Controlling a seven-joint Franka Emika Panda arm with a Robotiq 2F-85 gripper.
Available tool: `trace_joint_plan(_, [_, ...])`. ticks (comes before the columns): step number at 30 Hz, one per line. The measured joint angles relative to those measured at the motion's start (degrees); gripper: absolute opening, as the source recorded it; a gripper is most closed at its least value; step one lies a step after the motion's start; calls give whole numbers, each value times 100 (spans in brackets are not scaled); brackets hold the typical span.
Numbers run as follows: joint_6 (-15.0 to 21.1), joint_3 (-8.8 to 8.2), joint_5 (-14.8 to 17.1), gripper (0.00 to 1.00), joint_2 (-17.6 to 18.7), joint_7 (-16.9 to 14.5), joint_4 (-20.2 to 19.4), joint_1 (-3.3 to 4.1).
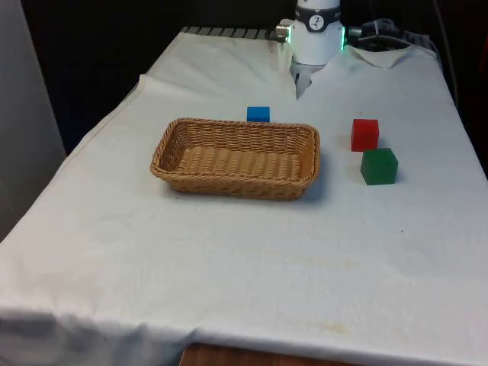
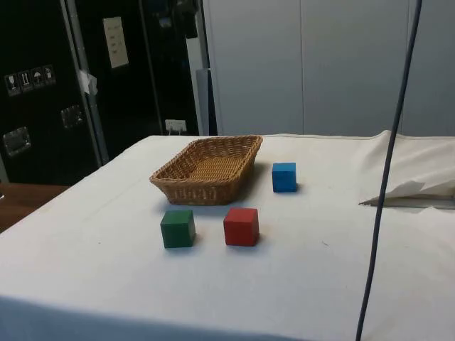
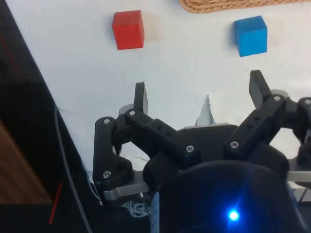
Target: Pick up exactly two blocks and place them into the basket.
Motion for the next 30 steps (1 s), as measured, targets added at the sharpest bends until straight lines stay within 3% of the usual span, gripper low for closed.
trace_joint_plan(9, [6, 92, -17, 100, -97, 172, -132, 0])
trace_joint_plan(16, [160, 212, -138, 100, -344, 395, -498, 0])
trace_joint_plan(30, [808, 384, -218, 100, -613, 768, -1249, 0])
